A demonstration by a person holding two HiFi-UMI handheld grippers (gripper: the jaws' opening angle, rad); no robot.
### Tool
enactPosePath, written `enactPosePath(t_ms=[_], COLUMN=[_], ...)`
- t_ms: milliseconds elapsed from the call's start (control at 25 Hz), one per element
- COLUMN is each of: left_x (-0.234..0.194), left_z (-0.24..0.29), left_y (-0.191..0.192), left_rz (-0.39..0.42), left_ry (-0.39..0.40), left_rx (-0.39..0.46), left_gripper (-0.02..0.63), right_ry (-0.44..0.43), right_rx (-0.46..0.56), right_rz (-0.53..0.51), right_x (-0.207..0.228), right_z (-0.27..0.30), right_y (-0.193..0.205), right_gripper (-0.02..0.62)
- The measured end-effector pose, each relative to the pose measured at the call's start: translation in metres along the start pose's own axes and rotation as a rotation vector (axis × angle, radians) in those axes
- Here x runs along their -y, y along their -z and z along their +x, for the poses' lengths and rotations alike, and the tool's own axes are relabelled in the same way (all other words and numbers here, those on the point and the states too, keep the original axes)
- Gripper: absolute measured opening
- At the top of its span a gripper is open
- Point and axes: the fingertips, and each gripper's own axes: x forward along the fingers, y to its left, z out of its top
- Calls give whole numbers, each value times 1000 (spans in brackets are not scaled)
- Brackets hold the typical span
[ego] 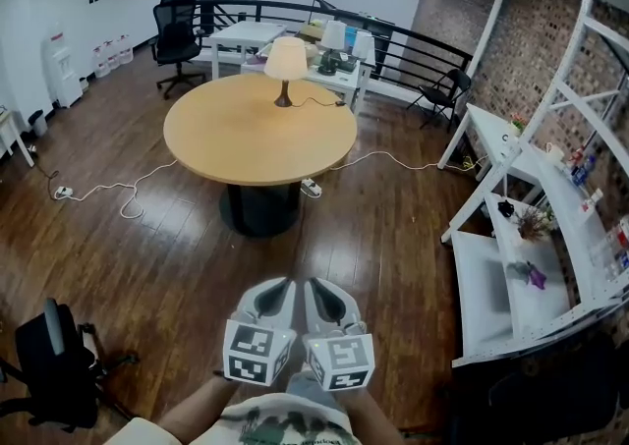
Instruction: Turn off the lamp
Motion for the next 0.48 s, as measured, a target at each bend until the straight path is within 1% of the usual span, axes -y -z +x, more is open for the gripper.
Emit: enactPosePath(t_ms=[160, 480], left_x=[2, -1], left_z=[35, 116], left_y=[-15, -27], left_rz=[22, 24], left_ry=[-11, -40], left_rx=[14, -18], left_gripper=[-5, -5], right_ry=[-7, -38], right_rx=[24, 29], right_rz=[8, 33], right_x=[33, 98], right_z=[24, 71], right_y=[-9, -12], right_gripper=[9, 9])
